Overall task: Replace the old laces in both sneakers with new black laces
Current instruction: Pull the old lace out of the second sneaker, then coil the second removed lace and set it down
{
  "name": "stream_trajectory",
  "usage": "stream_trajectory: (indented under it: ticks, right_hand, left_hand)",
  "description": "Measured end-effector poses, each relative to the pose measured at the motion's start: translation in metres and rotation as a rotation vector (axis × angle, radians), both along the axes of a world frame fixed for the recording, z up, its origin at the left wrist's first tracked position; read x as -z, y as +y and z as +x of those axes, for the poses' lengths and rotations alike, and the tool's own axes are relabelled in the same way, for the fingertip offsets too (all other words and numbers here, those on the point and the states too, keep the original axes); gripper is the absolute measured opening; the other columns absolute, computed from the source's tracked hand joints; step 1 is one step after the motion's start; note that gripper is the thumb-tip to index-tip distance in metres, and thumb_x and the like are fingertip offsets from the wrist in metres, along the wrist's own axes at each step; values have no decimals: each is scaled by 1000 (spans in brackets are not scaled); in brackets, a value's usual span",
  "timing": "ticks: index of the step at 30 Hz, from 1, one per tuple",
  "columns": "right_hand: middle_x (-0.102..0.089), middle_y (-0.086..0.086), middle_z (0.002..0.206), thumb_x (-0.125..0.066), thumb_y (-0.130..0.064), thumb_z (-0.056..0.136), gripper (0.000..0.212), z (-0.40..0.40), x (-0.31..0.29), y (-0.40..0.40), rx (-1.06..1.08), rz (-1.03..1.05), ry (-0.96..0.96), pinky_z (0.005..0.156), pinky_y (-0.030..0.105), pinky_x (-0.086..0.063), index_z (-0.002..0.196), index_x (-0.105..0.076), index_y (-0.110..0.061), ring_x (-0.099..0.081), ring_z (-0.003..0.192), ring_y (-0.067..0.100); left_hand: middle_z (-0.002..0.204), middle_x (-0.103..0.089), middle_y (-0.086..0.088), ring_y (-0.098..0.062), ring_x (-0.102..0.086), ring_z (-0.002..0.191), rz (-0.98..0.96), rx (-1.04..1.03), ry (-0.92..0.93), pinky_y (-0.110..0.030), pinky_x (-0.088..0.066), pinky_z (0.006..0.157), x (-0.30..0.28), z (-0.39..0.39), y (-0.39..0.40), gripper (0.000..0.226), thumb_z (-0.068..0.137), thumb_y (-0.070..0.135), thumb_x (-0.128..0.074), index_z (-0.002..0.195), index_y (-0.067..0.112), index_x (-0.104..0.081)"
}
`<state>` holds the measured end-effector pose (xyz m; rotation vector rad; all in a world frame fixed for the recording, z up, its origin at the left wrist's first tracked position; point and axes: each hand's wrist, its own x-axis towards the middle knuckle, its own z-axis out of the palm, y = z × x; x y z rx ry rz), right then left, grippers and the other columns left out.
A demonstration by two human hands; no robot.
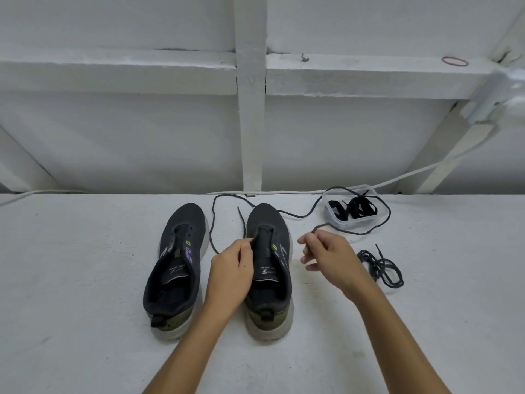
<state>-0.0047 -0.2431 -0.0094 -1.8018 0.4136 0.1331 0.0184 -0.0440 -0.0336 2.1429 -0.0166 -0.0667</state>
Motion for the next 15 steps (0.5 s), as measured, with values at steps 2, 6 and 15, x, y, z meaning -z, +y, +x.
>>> stream_trajectory:
  ticks: [2,6,15]
  right_hand:
    - [-67,-3,79,-50,-16,105,26,-13,-18,-8,-76,-31,13,71,29,-60,92,-72,-9,-66,71,9]
    - [-76,-10,90,-56,-10,102,28,-38,-60,-25,-143,-59,-1,62,19,-54,80,-72,-7,-66,69,9]
    - [-70,3,73,-59,-9,99,24,-70,-125,-44,-270,119,-117,64,25,-52,89,-67,11,-64,64,16]
  left_hand:
    - [108,-72,11,-2,-63,101,56,49,-57,-12,-44,86,-2,5,1,29,102,23,-47,118,21,-71]
    - [125,-66,14,2,-56,114,61,277,-253,-15,-41,101,-24,13,-11,28,101,22,-54,125,24,-68]
    - [129,-58,29,9,-50,125,-178,774,-309,-18,-39,107,-77,20,-94,45,92,22,-63,133,41,-59]
